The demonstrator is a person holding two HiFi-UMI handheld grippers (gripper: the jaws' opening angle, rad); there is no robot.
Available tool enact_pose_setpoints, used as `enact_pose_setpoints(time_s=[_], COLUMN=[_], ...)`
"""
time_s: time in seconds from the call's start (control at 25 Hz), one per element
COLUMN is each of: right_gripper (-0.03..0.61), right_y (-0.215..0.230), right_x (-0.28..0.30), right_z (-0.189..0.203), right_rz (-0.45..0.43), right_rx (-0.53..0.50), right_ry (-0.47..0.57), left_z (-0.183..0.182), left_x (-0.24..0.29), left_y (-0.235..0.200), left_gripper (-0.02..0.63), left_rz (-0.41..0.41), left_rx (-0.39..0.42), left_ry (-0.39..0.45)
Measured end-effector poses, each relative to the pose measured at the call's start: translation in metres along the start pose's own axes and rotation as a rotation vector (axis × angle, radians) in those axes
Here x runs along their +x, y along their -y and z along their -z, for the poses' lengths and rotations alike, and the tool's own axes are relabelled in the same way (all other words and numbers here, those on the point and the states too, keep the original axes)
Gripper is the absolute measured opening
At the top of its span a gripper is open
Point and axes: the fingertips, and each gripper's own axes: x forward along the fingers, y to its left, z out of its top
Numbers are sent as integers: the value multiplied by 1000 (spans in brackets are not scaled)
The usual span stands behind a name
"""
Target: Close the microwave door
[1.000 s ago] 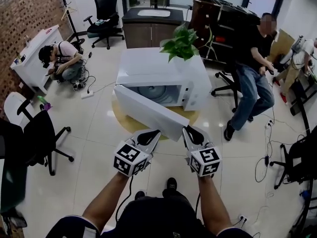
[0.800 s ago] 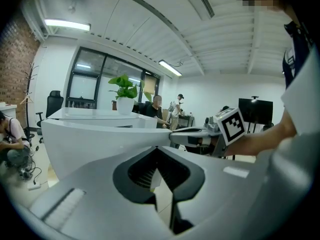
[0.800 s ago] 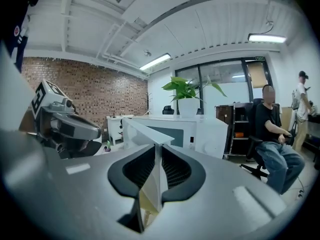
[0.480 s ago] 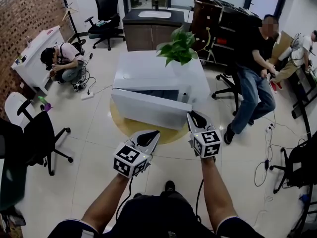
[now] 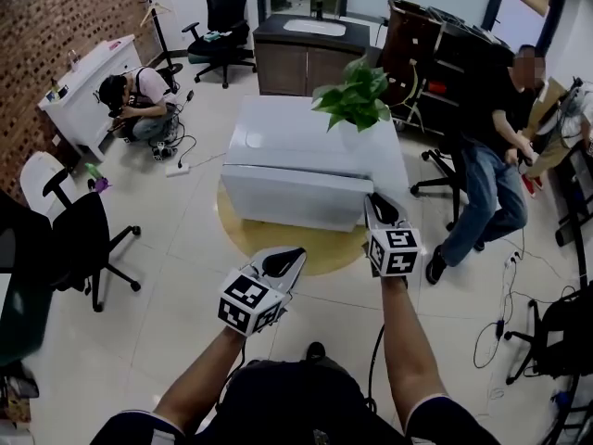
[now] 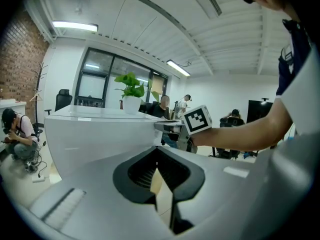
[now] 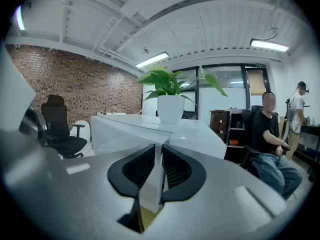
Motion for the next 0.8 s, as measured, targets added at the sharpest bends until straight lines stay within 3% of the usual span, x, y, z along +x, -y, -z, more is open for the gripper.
enact_pose_setpoints(time_s=[0.28,0.4,0.52,0.8], right_gripper=[53,96,141,161], right_y=[4,8,13,24], right_x=[6,5,4,17], right_z=[-3,-5,-4,-8], right_rz=[100,164,201,308], right_rx=[-37,-61,-59,10], right_ry=[-9,-10,-12,-39], left_z=[2,4,6,2], left_x=[-2,-2,-1,-3], left_y=[-9,-10,-9,-10], left_gripper=[9,9,9,9], left_rz=[-32,-31,-26,-21], left_rx=[-16,-18,-18,-6], left_ry=[0,-5,-11,-12])
